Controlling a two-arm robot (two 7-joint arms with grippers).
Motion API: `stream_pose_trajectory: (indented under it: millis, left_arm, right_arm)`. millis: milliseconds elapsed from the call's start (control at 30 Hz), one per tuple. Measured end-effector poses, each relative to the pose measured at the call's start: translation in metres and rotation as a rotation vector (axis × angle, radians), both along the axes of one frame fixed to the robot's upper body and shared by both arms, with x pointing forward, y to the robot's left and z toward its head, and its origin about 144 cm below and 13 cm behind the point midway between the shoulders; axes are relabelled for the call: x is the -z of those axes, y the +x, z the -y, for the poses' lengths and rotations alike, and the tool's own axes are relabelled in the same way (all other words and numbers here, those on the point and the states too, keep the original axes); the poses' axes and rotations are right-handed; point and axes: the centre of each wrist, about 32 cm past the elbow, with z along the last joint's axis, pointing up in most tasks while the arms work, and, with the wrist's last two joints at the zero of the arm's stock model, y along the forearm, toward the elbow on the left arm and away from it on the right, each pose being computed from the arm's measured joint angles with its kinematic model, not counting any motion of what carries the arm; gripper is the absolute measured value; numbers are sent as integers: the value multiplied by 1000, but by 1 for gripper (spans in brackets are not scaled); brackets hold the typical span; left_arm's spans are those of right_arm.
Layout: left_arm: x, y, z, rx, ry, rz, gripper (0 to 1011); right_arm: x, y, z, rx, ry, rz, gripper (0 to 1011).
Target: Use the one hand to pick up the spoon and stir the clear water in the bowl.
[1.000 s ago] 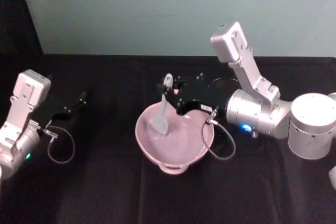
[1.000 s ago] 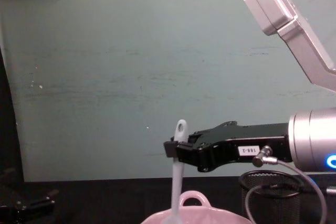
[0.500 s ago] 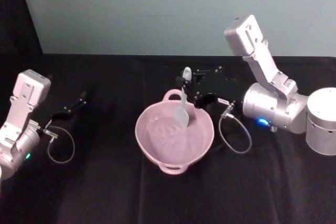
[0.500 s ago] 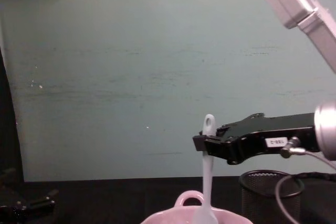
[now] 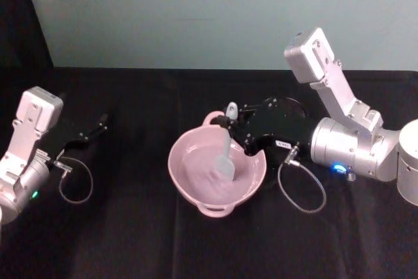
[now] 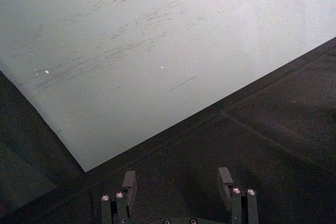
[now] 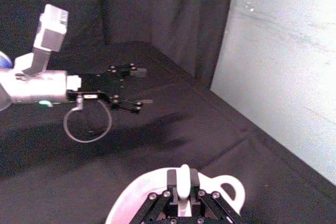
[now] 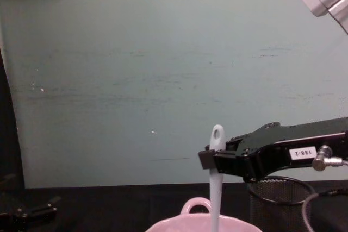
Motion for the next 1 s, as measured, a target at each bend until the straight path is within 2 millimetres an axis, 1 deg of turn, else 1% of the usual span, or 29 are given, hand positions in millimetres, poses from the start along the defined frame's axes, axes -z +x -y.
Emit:
stream_pose_trajectory:
  millis: [233, 467, 767, 1000]
  left_arm:
    - [0, 0, 0, 0, 0, 0, 1011]
    - [0, 0, 0, 0, 0, 0, 1011]
    - [0, 0, 0, 0, 0, 0, 1011]
    - [0, 0, 0, 0, 0, 0, 1011]
  right_arm:
    - [3, -4, -8, -42, 19, -35, 121]
    - [7, -1, -17, -67, 36, -36, 120]
    - [14, 10, -31, -51, 58, -11, 120]
    - [21, 24, -36, 2, 70, 4, 120]
